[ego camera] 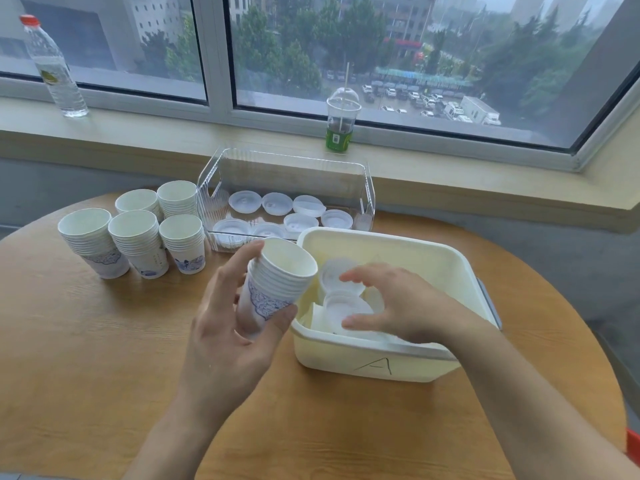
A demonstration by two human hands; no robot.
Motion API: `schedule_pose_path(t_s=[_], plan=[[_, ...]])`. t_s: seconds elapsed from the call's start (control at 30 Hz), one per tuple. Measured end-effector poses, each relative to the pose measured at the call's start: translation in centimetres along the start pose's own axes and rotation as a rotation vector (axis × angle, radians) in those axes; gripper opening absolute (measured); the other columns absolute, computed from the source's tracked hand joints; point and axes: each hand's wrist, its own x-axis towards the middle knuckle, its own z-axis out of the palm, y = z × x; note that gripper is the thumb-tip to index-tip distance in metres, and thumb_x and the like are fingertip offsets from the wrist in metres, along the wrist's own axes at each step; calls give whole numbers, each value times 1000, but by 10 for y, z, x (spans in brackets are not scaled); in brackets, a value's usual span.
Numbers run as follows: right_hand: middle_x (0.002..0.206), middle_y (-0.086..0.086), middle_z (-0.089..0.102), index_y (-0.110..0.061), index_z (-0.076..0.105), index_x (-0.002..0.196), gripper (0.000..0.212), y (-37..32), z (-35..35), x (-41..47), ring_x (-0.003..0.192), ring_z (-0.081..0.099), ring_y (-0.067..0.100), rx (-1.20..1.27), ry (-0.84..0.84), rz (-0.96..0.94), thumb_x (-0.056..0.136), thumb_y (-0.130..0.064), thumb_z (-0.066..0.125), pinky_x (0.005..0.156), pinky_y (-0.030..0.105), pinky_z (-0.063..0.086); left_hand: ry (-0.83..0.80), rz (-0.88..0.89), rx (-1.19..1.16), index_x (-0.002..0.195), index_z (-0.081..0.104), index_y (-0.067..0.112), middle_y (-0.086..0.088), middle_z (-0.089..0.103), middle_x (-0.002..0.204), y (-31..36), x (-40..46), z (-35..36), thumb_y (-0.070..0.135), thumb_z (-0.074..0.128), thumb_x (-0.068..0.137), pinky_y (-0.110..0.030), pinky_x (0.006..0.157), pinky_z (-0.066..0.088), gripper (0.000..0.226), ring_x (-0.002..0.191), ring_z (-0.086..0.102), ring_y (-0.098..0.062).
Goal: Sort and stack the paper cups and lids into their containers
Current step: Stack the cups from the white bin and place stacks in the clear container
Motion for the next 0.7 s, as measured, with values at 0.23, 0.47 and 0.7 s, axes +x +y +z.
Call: schedule_pose_path(t_s=[0.23, 0.47, 0.7], plan=[[108, -20, 60, -43, 54, 138, 54, 8, 10, 10, 95, 62, 6, -18, -46, 34, 89, -42, 79, 93, 32, 51, 16, -39, -12, 154, 44, 35, 7, 63, 137, -14, 3, 6, 35, 81, 82, -22, 101, 47, 81, 125, 59, -17], [94, -16, 65, -41, 63, 120, 28, 40, -3, 3, 83, 61, 3, 10, 79, 144, 98, -27, 71, 83, 30, 53, 24, -80, 1, 155, 44, 36, 8, 62, 139, -22, -3, 3, 38, 82, 82, -18, 101, 45, 82, 124, 59, -13], [98, -19, 66, -45, 60, 117, 27, 60, -13, -7, 86, 61, 1, 16, 125, 194, 98, -29, 72, 71, 17, 44, 37, -101, -11, 154, 44, 40, 10, 62, 137, -28, -8, 1, 39, 83, 82, -17, 101, 43, 82, 122, 58, -14]])
